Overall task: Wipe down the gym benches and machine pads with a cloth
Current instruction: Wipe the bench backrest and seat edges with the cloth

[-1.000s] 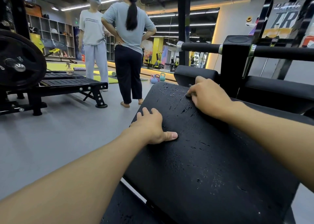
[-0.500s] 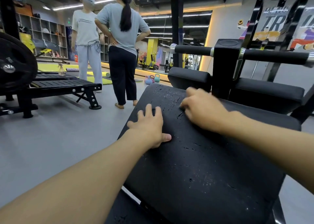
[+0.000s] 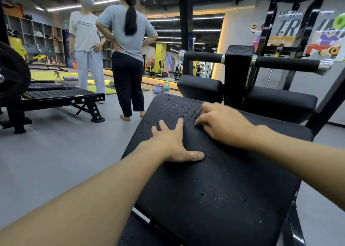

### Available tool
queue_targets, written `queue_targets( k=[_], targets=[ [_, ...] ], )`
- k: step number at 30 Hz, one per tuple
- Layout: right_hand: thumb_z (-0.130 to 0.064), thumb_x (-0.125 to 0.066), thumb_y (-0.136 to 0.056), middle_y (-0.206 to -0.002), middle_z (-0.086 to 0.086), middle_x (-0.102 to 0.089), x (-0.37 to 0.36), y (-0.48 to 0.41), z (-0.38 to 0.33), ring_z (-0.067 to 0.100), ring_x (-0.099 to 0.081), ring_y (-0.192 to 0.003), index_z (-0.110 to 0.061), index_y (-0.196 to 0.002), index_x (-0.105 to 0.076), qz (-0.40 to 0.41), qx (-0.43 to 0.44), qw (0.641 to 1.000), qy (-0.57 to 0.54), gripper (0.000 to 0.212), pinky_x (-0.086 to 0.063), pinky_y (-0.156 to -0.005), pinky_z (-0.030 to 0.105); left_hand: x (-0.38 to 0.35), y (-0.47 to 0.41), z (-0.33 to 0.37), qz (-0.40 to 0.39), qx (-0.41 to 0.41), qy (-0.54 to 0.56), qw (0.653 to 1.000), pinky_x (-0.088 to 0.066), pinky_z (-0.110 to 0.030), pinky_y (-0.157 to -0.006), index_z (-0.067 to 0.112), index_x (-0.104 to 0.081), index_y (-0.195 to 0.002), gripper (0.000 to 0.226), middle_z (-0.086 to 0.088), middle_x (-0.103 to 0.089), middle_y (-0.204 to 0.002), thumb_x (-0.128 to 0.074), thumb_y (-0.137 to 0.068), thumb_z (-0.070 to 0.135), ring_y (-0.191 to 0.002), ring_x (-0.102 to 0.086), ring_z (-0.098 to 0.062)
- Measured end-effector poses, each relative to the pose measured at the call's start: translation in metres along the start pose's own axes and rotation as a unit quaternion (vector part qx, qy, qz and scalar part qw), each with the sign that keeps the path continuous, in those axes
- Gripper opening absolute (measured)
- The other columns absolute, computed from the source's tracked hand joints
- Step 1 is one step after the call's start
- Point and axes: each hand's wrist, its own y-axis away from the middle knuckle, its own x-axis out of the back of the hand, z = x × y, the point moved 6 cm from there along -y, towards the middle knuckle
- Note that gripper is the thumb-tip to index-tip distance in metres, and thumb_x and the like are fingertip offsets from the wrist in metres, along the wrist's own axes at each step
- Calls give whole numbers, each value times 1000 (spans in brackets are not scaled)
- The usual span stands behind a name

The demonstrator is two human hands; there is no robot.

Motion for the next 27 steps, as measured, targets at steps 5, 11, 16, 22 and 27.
queue_targets(
  k=[5,11,16,22,27],
  targets=[
    [-21,-52,-96,-102,7,-50,5,-6,44,32,-51,-91,-18,-109,-74,57,-149,987,6,25,-50,-73,43,-2,-6,-1,2,10,-7,1000,-18,-66,-117,38,23,-153,128,-19,22,-163,-64,-69,82,-149,14,-46],
    [-31,-51,-96,-105,5,-54,1,13,5,30,-53,-90,-17,-100,-72,19,-16,1000,10,25,-48,-76,44,3,-3,8,-6,33,-34,999,-17,-62,-119,34,24,-154,126,-21,21,-162,-65,-75,76,-149,10,-48],
    [-19,-51,-95,-106,9,-53,9,9,59,33,-51,-93,-18,-109,-72,65,-151,986,-6,25,-46,-77,43,3,-4,7,-2,43,-33,999,-16,-62,-119,34,22,-154,125,-21,19,-163,-68,-75,73,-150,8,-48],
    [-20,-56,-93,-101,6,-55,4,37,16,30,-52,-88,-24,-107,-74,4,30,999,-40,23,-46,-74,41,2,-4,9,-3,59,-47,997,-21,-61,-118,34,22,-154,124,-21,16,-163,-67,-77,71,-150,3,-47],
    [-18,-50,-96,-105,8,-51,11,22,68,34,-51,-93,-23,-111,-73,60,-125,990,-15,28,-45,-73,40,1,6,26,61,20,-100,993,-34,-58,-109,18,1,-156,105,-10,1,-161,-66,-86,59,-147,-12,-38]
  ],
)
